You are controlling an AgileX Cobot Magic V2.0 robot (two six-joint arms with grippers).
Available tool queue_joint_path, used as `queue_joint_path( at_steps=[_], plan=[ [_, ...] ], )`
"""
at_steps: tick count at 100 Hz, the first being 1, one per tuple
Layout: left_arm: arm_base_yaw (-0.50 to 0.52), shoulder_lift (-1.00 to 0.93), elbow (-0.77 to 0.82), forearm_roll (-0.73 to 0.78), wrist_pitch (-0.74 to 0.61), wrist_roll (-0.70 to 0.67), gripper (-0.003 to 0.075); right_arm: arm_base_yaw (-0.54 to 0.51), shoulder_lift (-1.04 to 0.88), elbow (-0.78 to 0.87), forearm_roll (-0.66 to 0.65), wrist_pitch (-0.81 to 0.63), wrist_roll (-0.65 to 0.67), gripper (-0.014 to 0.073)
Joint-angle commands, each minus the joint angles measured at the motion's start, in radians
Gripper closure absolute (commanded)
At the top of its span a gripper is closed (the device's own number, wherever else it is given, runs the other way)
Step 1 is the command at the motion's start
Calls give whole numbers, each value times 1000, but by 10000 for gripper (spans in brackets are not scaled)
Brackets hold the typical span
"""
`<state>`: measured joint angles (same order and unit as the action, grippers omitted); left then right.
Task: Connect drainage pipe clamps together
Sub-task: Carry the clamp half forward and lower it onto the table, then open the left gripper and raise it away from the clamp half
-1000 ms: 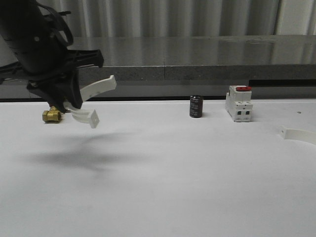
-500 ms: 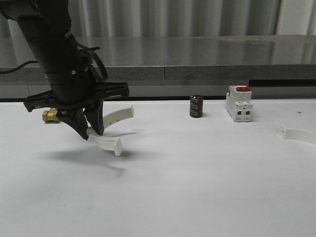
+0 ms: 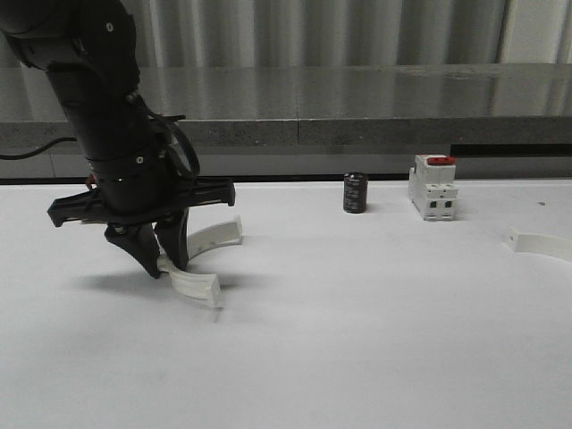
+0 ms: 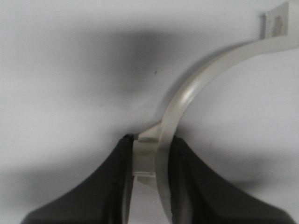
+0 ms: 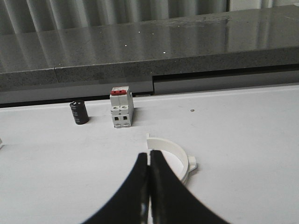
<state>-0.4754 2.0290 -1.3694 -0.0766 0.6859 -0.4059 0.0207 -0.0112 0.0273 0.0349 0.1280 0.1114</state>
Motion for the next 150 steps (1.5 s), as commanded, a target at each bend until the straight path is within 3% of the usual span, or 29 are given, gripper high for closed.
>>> queue_joint_path(
  at_steps=[1,45,53,62,77,83,105,135,150],
  plan=[
    [-7,-49,-27,3,-32,-9,633,-7,-19,-16,-1,-85,-8,662],
    [-7,-32,-27,10,-29,-9,611,-7,-19,-16,-1,-85,-8,662],
    [-7,-28,-27,10,-27,-9,572,-7,-19,-16,-1,-85,-8,662],
    [-7,-28,-27,10,-27,6,432,-7,-19,-16,-1,-85,-8,662],
    [-7,-28,-27,10,-27,20,79,-7,-19,-16,-1,-85,-8,662],
    [-7,-28,-27,10,-22,20,12,-7,-19,-16,-1,-85,-8,662],
    [-7,-81,-27,49,41,20,81,-7,-19,-16,-1,-85,-8,662],
    [7,-284,-27,223,84,29,83,-7,-19,-16,-1,-85,-8,662],
    [55,-381,-19,220,92,133,83,-7,-19,-16,-1,-85,-8,662]
  ],
)
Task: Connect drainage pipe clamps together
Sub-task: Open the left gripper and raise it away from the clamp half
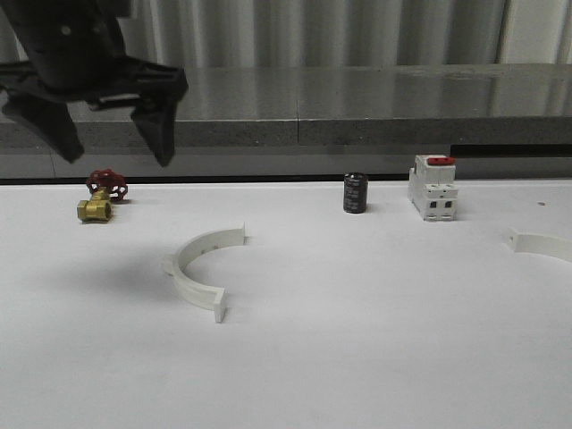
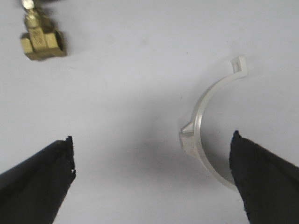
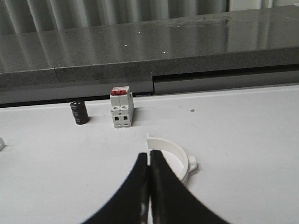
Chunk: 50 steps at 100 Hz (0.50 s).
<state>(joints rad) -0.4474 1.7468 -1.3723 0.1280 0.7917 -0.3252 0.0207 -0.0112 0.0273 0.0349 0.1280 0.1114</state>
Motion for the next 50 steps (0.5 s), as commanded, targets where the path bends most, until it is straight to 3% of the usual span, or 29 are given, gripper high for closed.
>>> queue_joint_path(
  at_steps=[1,22,50],
  plan=[
    [34,-107,-14,15,-12,59,83,-7,-19,-16,-1,-85,-8,662],
    [153,-238,85,6,-71,139,83,-7,-19,-16,-1,-85,-8,662],
    [298,-521,376,-18,-264,158,83,-7,-19,-16,-1,-85,-8,662]
  ],
)
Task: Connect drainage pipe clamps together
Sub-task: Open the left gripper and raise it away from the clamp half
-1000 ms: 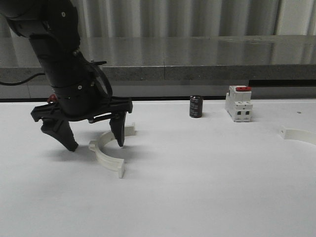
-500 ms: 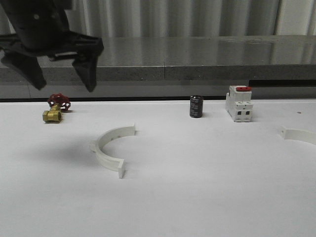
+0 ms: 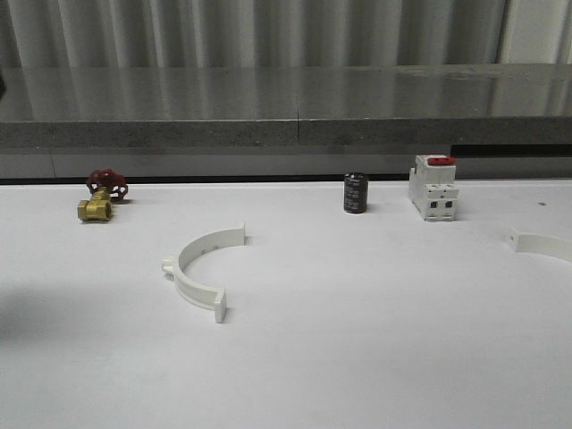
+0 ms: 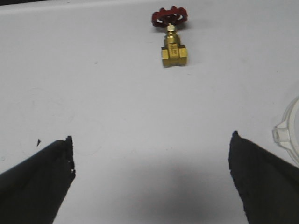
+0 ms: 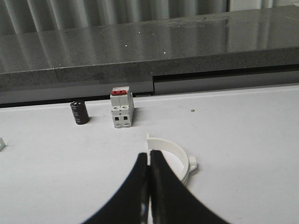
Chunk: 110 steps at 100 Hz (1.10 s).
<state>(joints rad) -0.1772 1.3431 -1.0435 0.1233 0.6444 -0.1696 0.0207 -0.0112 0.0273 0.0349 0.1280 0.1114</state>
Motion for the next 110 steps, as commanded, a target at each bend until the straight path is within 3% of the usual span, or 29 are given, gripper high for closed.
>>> queue_joint_path(
  at_steps=[1,44,78,92,110],
  plan=[
    [30,-125,64,-13,-122,2,83,-7,-19,-16,-1,-85,-8,662],
    [50,-601,466,-41,-327,2,83,-7,-19,-16,-1,-85,-8,662],
    [50,-829,550,-60,-257,2,90,-7,-19,-16,-1,-85,-8,662],
    [50,-852,550,-60,-237,2,186,-7,-19,-16,-1,-85,-8,662],
    [50,-852,550,-60,-243,2,463,-7,-19,-16,-1,-85,-8,662]
  ],
)
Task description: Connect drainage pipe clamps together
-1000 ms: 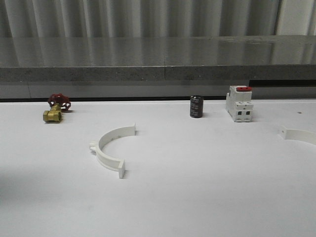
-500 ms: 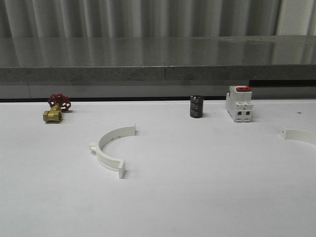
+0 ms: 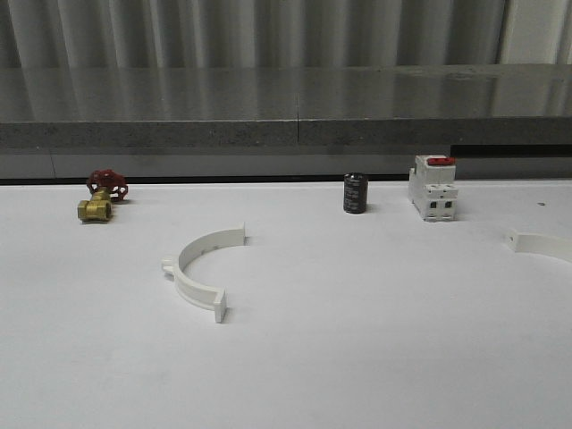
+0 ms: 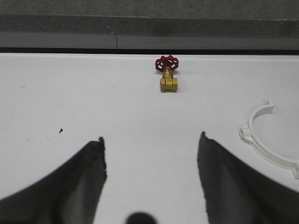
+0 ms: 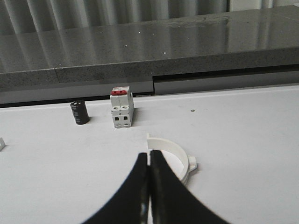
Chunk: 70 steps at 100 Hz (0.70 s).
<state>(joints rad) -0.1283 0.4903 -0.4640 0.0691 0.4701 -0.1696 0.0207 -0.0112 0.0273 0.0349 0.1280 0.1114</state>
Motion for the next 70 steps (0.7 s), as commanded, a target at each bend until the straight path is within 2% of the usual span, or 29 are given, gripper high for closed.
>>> queue_joint_path(
  at_steps=[1,16,46,70],
  plan=[
    [1,1,-30,-5,-69,2,488,-7,-19,-16,-1,-85,-8,662],
    [1,1,-30,-5,-69,2,743,-7,-19,-16,-1,-85,-8,662],
    [1,1,-30,-5,-69,2,740,-7,-19,-16,-1,-94,-8,662],
    [1,1,-30,-5,-69,2,740,-7,-19,-20,-1,-201,-8,662]
  ],
)
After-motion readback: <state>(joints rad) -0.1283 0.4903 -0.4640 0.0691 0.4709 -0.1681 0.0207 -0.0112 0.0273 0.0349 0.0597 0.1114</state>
